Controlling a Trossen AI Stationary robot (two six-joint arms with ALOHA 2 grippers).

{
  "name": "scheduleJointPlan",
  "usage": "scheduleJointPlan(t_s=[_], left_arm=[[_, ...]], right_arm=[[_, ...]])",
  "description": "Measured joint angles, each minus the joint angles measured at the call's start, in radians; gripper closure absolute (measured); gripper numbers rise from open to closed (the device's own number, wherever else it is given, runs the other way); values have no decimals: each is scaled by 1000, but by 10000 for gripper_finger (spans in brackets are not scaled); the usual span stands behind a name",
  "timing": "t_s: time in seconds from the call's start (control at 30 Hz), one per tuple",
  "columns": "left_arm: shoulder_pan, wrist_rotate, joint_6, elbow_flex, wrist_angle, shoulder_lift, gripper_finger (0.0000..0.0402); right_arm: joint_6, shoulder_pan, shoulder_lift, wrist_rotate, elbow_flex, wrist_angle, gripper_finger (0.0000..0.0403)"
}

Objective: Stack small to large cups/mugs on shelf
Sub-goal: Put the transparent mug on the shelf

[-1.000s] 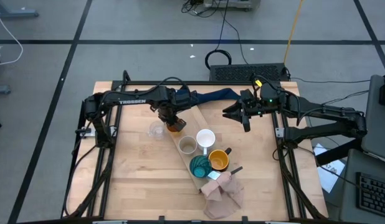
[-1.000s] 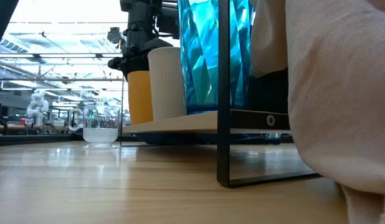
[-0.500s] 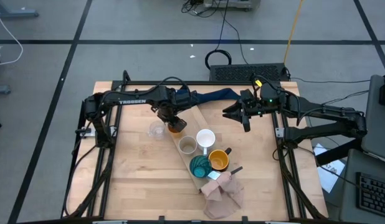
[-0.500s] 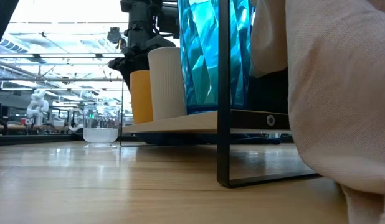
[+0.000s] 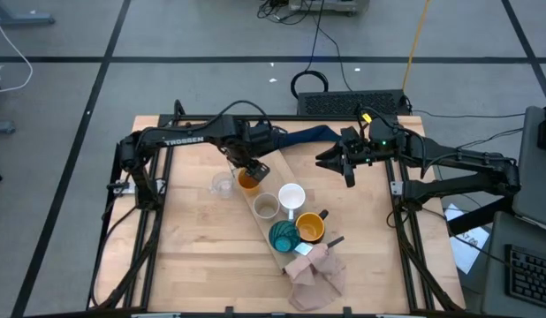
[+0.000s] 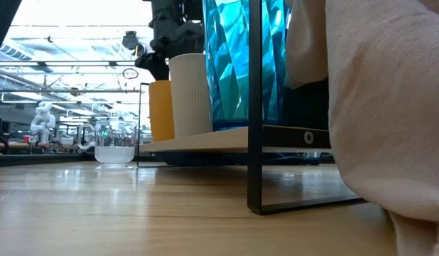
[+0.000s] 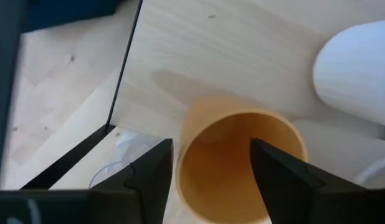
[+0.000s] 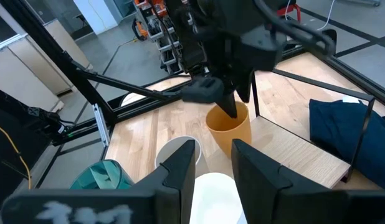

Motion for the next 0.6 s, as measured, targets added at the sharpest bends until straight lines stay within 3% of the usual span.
scheduleJointPlan(t_s=[0.23, 0.47, 0.6], left_arm=[[-6, -22, 90, 93, -71, -2, 187], [-46, -44, 242, 144, -293, -23, 187], [-83, -42, 302, 138, -291, -63, 188]], right_arm=[[2, 0, 1, 1, 0, 0, 307], [10, 0, 2, 1, 0, -1, 307], [10, 0, 2, 2, 0, -1, 307]])
